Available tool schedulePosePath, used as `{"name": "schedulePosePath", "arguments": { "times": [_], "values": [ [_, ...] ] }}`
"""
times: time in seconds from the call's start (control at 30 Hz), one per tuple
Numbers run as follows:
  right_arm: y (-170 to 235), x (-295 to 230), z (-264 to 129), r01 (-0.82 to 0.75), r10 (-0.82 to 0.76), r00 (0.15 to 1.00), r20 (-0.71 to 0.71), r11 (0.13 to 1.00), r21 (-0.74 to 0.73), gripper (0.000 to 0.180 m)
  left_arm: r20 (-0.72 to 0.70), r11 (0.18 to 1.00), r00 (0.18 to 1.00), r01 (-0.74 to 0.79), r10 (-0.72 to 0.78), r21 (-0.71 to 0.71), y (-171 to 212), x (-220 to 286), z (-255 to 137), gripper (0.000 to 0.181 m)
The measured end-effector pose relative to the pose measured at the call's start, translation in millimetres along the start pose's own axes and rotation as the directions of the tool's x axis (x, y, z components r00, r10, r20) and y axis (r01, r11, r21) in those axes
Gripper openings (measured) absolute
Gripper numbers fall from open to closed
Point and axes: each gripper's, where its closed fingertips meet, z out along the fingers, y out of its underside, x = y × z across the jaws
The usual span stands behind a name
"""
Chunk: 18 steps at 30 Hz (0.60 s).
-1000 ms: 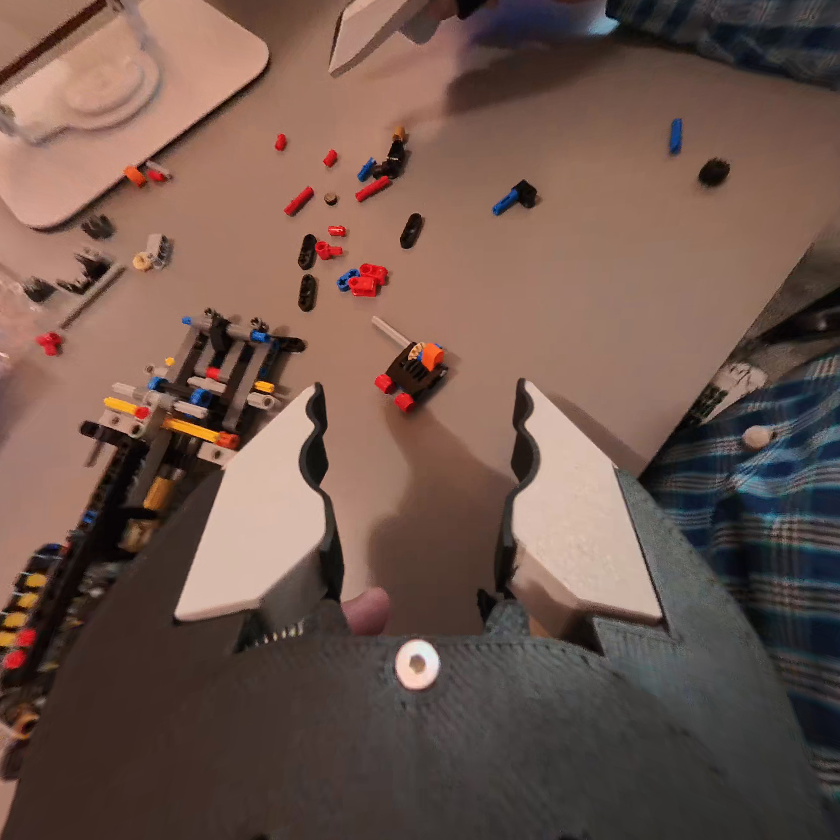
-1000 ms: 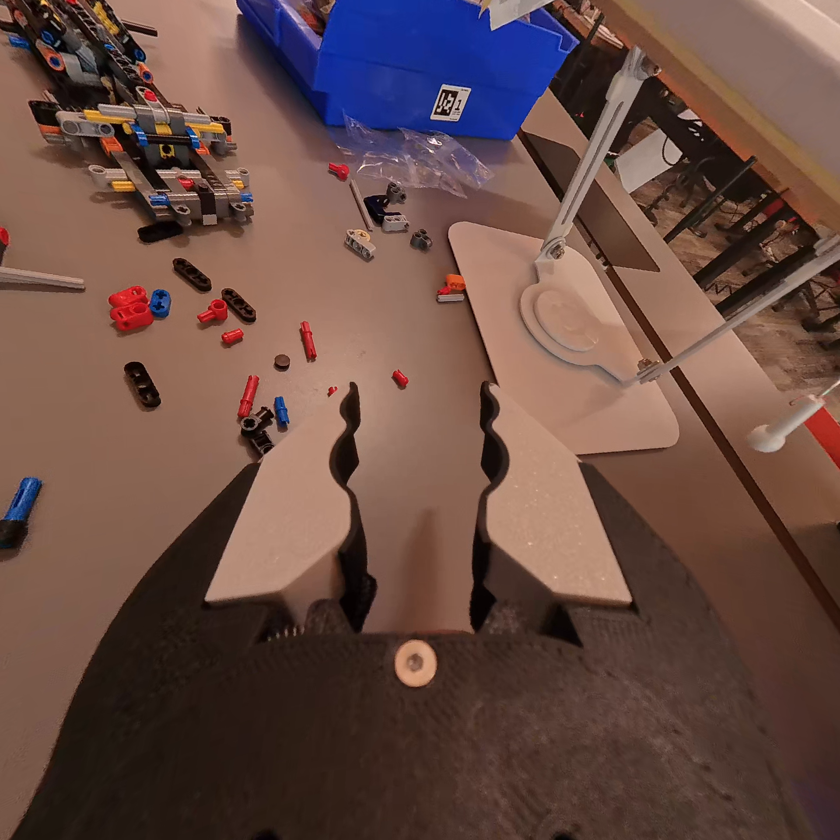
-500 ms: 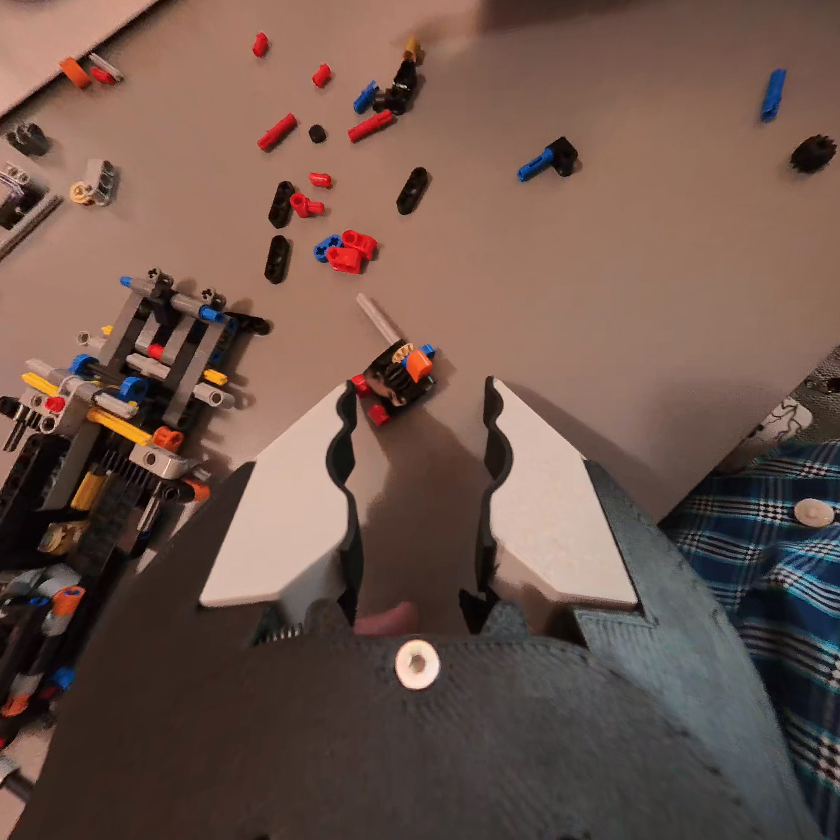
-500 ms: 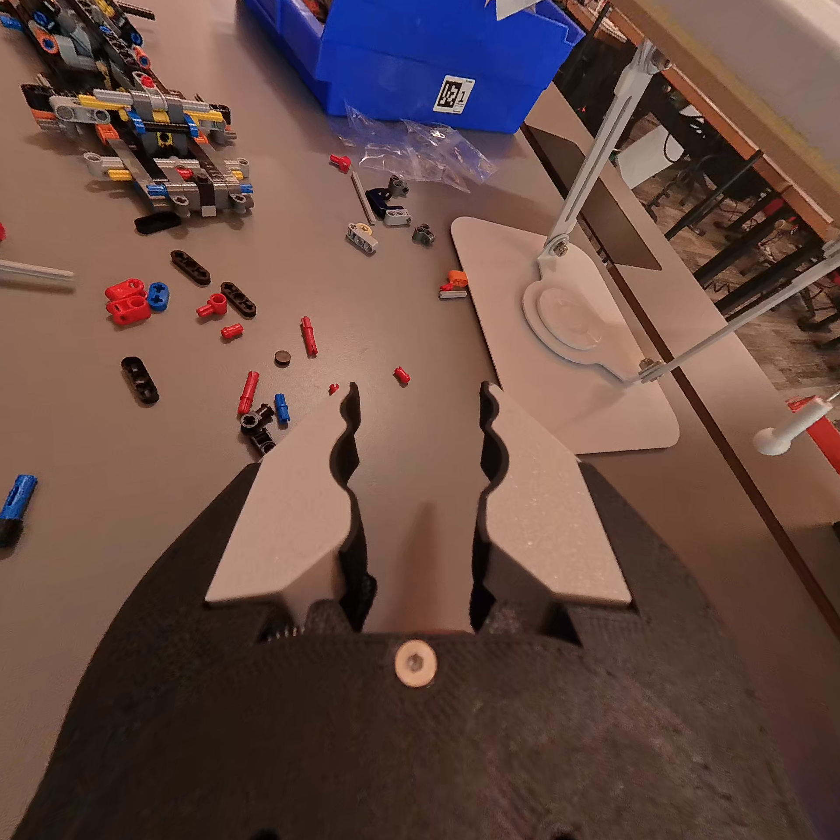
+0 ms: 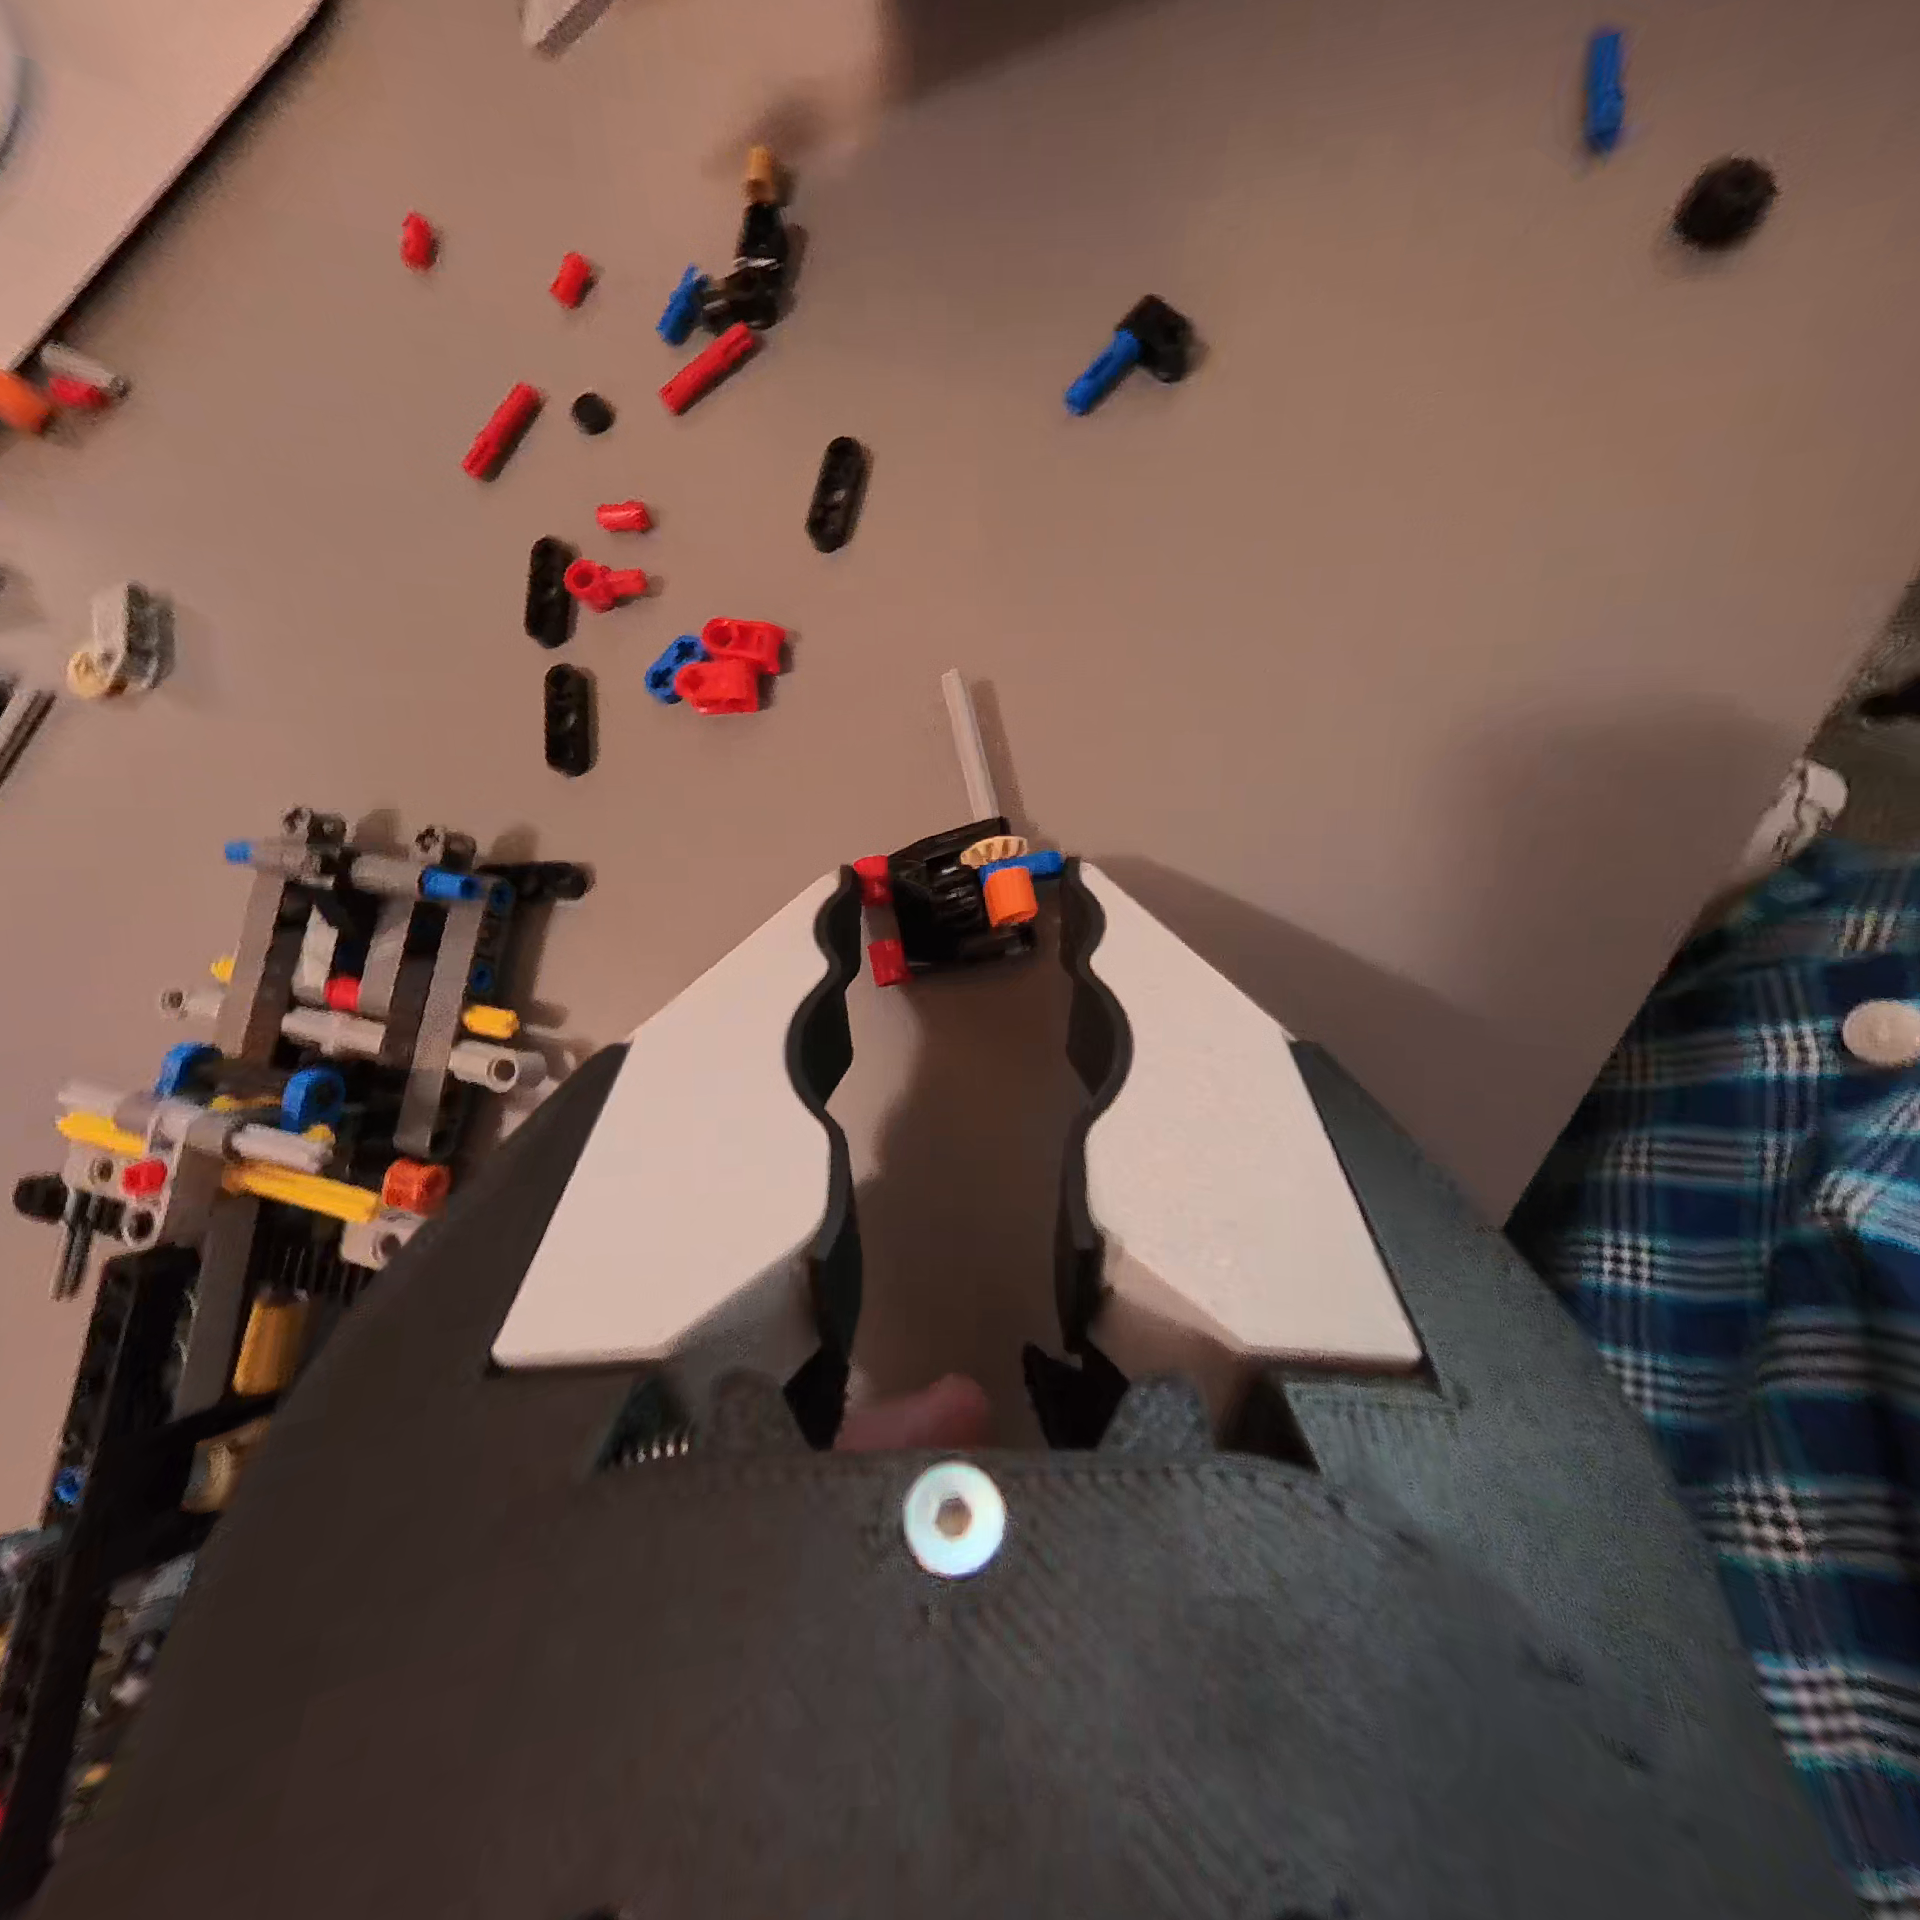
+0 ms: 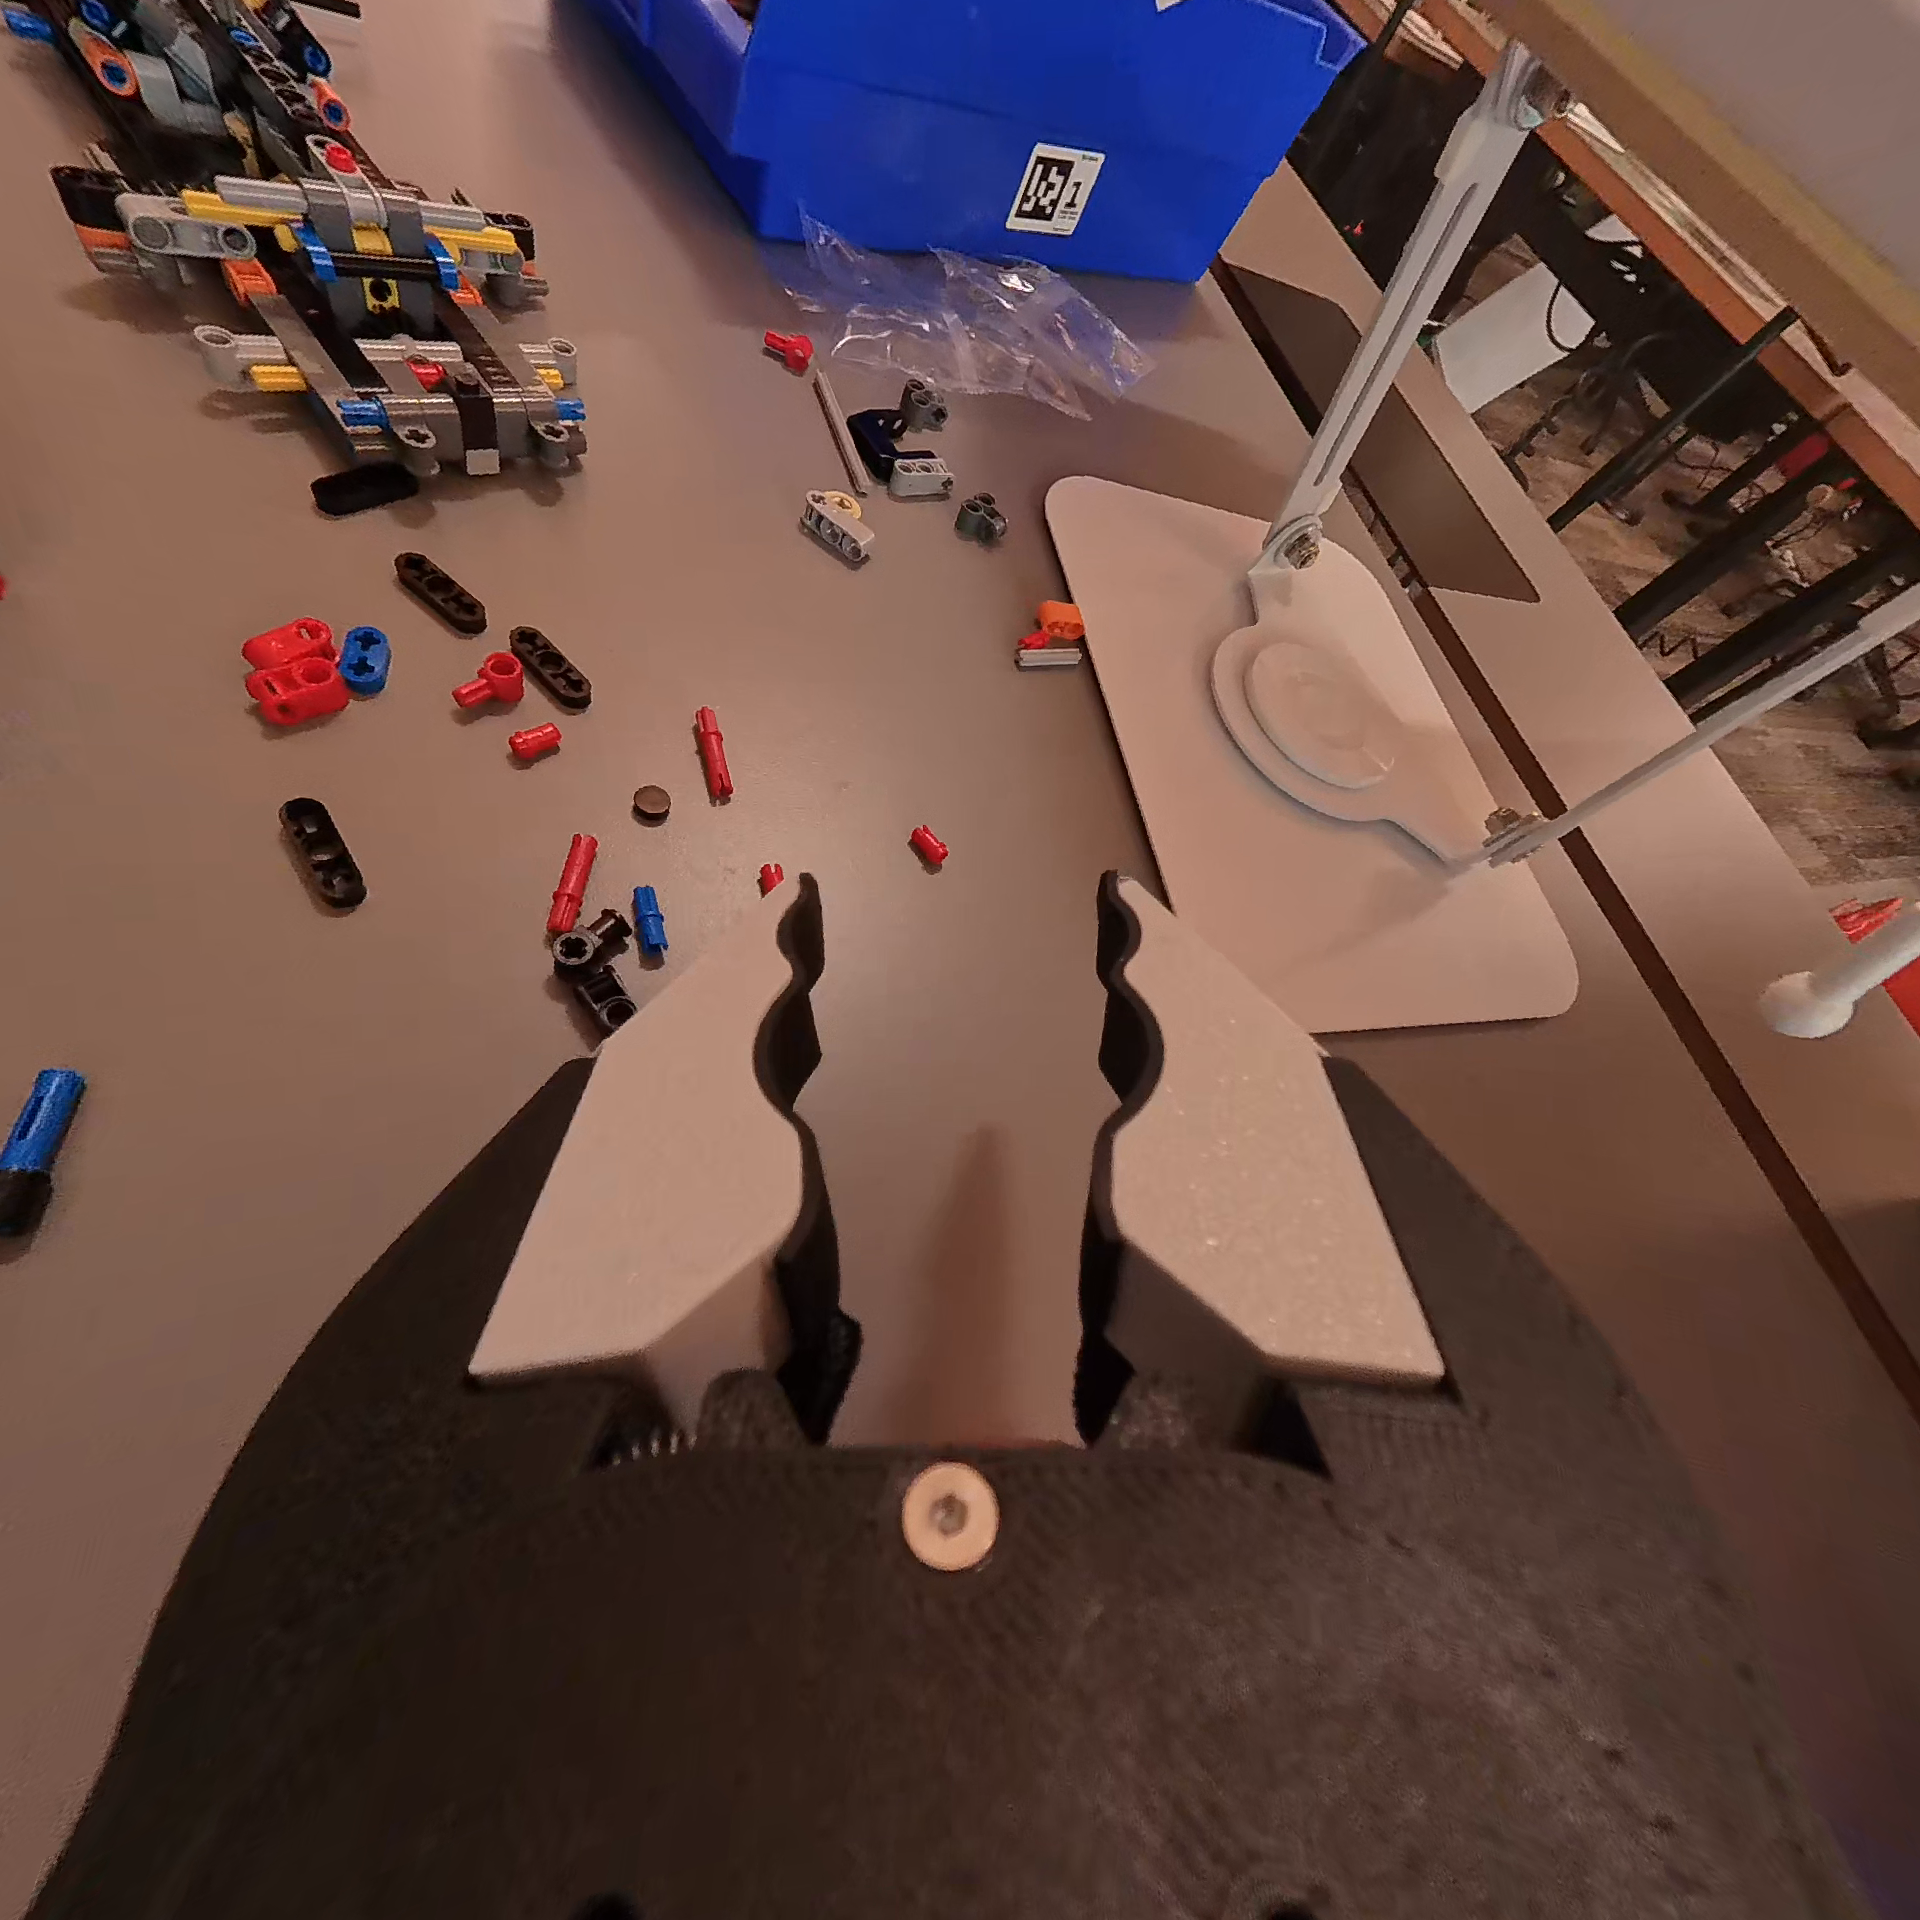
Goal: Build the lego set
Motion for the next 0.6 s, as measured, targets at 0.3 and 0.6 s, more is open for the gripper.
{"name": "schedulePosePath", "arguments": {
  "times": [0.3,0.6],
  "values": [
    [1.2,-1.0,0.6,0.002,-0.002,1.0,0.007,1.0,-0.005,0.051,-0.086,0.986,0.983,-0.16,0.163,0.049,-2.4,7.3,-1.4,0.045],
    [1.7,-1.9,1.0,0.001,-0.001,1.0,0.013,1.0,-0.007,0.051,-0.134,0.989,0.983,-0.115,0.128,0.097,2.0,12.9,-4.3,0.067]
  ]
}}
